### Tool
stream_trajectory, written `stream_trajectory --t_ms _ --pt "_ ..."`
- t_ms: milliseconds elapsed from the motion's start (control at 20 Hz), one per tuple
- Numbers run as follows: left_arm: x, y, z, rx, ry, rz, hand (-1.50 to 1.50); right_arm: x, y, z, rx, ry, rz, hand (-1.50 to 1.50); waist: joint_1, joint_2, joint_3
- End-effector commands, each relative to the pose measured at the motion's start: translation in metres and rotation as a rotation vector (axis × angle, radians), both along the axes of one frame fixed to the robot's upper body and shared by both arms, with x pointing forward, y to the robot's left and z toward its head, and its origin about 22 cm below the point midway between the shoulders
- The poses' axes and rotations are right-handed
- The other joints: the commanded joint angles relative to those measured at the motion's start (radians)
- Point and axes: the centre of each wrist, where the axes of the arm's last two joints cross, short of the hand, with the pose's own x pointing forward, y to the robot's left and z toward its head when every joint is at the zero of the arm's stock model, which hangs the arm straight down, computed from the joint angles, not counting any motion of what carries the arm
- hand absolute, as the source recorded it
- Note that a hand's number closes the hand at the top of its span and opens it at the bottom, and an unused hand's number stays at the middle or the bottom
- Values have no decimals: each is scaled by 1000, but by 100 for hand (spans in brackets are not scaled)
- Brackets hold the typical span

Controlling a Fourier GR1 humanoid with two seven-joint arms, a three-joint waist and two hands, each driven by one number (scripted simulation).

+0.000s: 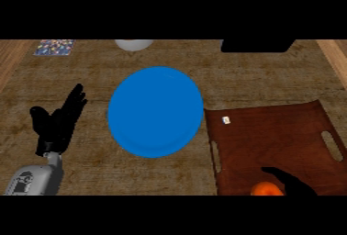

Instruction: Pick the squash from the tray and place it in the plate

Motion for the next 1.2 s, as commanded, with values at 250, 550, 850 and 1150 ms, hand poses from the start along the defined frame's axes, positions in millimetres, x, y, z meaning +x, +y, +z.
stream_trajectory --t_ms 250,550,850,1150 --pt "5 12 7 -20 -2 13 0 -1 22 -18 23 -31 80 150 0 2 5" --pt "7 6 12 -10 -9 -5 0 6 88 6 20 -177 169 150 9 2 5" --pt "18 -19 13 9 -19 -136 0 13 205 34 27 -288 736 150 144 19 -1" --pt "16 -16 9 8 2 -100 0 14 238 68 -13 -625 692 150 96 2 3"
